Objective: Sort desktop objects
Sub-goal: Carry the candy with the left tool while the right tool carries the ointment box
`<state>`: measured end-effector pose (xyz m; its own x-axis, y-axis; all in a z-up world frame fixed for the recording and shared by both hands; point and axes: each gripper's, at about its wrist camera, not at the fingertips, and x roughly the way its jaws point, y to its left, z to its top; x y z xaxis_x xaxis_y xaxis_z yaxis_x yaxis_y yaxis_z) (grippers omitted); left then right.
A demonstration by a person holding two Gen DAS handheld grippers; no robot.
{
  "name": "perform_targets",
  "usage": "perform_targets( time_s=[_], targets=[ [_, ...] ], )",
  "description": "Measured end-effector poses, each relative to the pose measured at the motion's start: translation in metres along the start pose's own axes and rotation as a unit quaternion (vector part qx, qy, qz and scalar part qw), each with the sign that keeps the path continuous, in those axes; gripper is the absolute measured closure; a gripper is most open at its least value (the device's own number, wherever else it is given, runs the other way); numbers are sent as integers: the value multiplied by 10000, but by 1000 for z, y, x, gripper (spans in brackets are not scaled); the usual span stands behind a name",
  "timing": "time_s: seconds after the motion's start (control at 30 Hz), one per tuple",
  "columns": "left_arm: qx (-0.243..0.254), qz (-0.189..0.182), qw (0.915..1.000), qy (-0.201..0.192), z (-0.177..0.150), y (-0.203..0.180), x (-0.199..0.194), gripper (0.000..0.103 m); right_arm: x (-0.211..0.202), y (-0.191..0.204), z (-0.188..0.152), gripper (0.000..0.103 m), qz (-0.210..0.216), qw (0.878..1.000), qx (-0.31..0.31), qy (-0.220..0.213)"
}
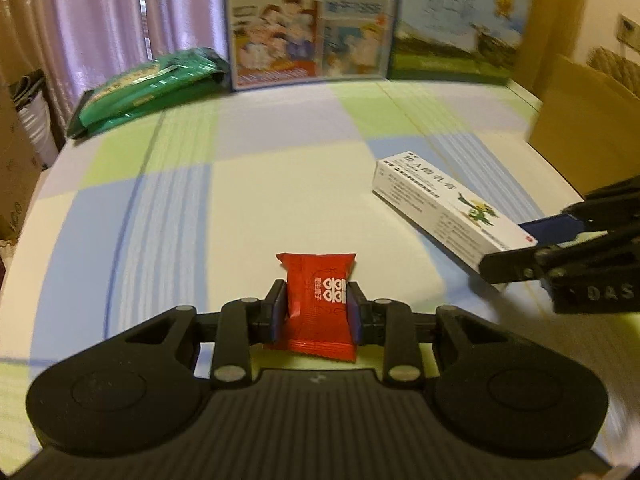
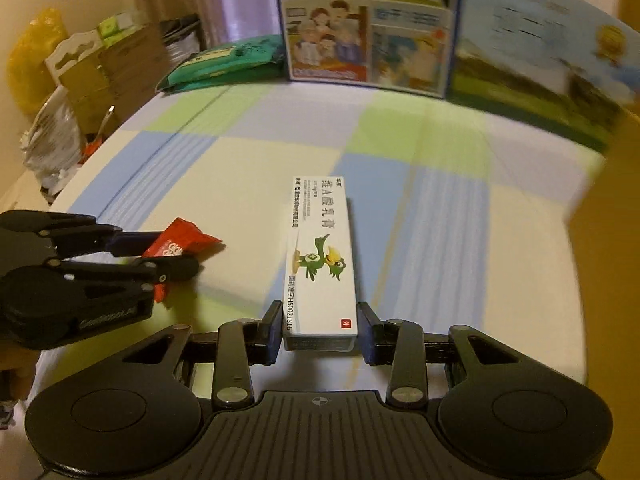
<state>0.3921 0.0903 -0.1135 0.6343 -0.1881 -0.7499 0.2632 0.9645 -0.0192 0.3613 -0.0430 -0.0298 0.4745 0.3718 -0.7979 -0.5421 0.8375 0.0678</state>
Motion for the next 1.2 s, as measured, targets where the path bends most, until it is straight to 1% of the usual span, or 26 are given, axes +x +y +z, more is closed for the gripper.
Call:
perform_targets(
  time_s=[0.1,0.17,0.3,0.37,0.47,0.57,0.6,0.63,0.7,0.77,0.83,0.93,1.1,1.2],
  targets=[
    [311,-137,9992,222,-16,-22,-16,78,-31,8,-26,68,-169,9998,68,-93],
    [690,-171,9971,272,-29,-40,-32,78,-50,12,-47,68,-237,9995,143,-126],
    [903,-373,9945,379,-50,-63,-64,78,-82,19,-95,68,-331,9988,337,-140],
    [928,-452,9939,377,-60,-74,-79,78,-97,24,-119,68,-374,9984,398,-173],
    [848,-514,9947,272,-86,-96,-100,78,-116,27,-150,68,-538,9975,392,-236],
    [586,-562,9963,275,-113,-113,-110,78,-128,21,-172,68,-573,9964,534,-311],
    [532,-521,9970,196,-121,-119,-112,78,-130,19,-178,68,-565,9962,580,-329],
    [533,-428,9976,63,-128,-123,-115,78,-130,18,-181,67,-571,9961,586,-321],
    [470,-285,9985,-67,-135,-131,-116,77,-130,17,-186,64,-630,9960,540,-330],
    [279,-251,9992,-134,-139,-133,-118,75,-132,17,-188,56,-647,9955,548,-421],
    [202,-215,9994,-186,-141,-135,-121,73,-133,13,-187,52,-607,9947,651,-517],
    [216,-173,9993,-248,-140,-136,-120,72,-131,6,-185,49,-619,9934,756,-594],
    [357,-39,9989,-296,-143,-138,-118,66,-134,-1,-186,45,-698,9913,848,-721],
    [301,-73,9991,-289,-143,-137,-116,66,-133,-2,-184,43,-673,9914,799,-787]
  ],
)
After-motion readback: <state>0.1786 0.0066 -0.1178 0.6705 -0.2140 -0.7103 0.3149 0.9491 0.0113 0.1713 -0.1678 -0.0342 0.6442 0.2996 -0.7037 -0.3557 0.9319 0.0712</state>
